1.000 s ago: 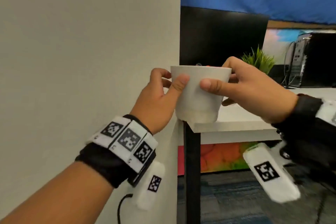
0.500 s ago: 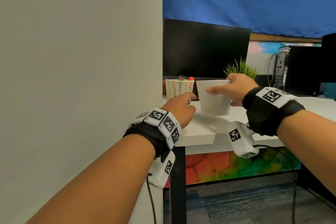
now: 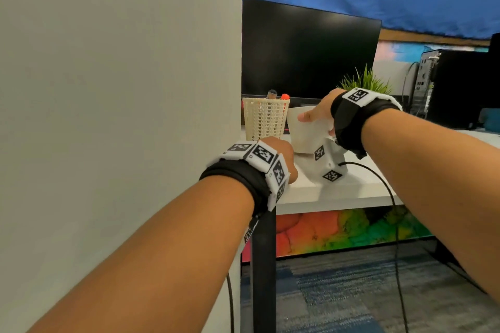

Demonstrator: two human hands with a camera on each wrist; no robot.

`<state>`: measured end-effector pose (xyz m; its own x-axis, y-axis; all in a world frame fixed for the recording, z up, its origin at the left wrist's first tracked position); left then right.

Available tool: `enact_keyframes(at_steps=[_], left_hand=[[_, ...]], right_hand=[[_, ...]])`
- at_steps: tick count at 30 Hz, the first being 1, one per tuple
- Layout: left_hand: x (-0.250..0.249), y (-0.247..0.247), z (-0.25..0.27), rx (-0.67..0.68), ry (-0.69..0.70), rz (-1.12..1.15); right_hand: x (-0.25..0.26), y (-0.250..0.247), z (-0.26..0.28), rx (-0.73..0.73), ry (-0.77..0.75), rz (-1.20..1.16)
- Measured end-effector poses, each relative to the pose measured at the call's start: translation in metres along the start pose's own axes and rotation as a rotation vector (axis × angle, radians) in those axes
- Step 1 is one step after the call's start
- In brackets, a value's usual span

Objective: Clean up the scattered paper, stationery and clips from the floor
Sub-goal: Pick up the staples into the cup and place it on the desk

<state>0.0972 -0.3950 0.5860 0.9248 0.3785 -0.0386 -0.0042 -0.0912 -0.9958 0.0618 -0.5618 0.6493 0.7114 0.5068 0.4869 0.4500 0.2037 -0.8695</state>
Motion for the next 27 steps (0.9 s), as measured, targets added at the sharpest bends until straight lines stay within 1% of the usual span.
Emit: enact_keyframes(at_steps=[4, 6, 9, 11, 17, 20, 22, 23, 25, 27], left_hand=[[0.002, 0.000, 0.001, -0.002, -0.007, 0.012], [0.002, 0.000, 0.001, -0.006, -0.003, 0.024], [0.001, -0.002, 0.003, -0.030, 0.003, 0.021], [0.001, -0.002, 0.002, -0.022, 0.002, 0.010], [0.003, -0.001, 0.004, 0.005, -0.001, 0.021], [0.000, 0.000, 0.009, 0.050, -0.030, 0.029], [0.000, -0.003, 0.019, 0.067, -0.021, 0.127], [0.001, -0.005, 0.029, 0.069, 0.007, 0.185], [0.010, -0.009, 0.051, 0.041, 0.055, 0.288], [0.025, -0.008, 0.076, -0.016, 0.071, 0.367]], right_hand=[[-0.002, 0.008, -0.035, 0.045, 0.049, 0.076], [-0.003, 0.011, -0.040, 0.062, 0.065, 0.077], [0.002, 0.012, -0.019, 0.103, 0.056, 0.074], [0.006, 0.010, -0.007, 0.120, 0.056, 0.087], [0.014, -0.001, 0.018, 0.096, 0.018, 0.177], [0.023, -0.011, 0.036, 0.003, -0.064, 0.198], [0.034, -0.018, 0.054, -0.091, -0.138, 0.245], [0.040, -0.019, 0.065, -0.135, -0.179, 0.257], [0.054, -0.015, 0.090, -0.172, -0.285, 0.236], [0.065, -0.003, 0.123, -0.172, -0.411, 0.196]])
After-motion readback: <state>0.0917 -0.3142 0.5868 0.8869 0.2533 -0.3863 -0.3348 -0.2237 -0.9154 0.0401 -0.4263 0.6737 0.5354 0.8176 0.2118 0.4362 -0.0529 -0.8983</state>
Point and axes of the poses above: each hand's wrist, its own z-axis away from the middle knuckle, its own y-axis out of the palm, x = y × z, the point moved 3 cm from there along -z, towards the middle knuckle, and after that the axes turned 9 degrees about x, right-handed, at the moved point
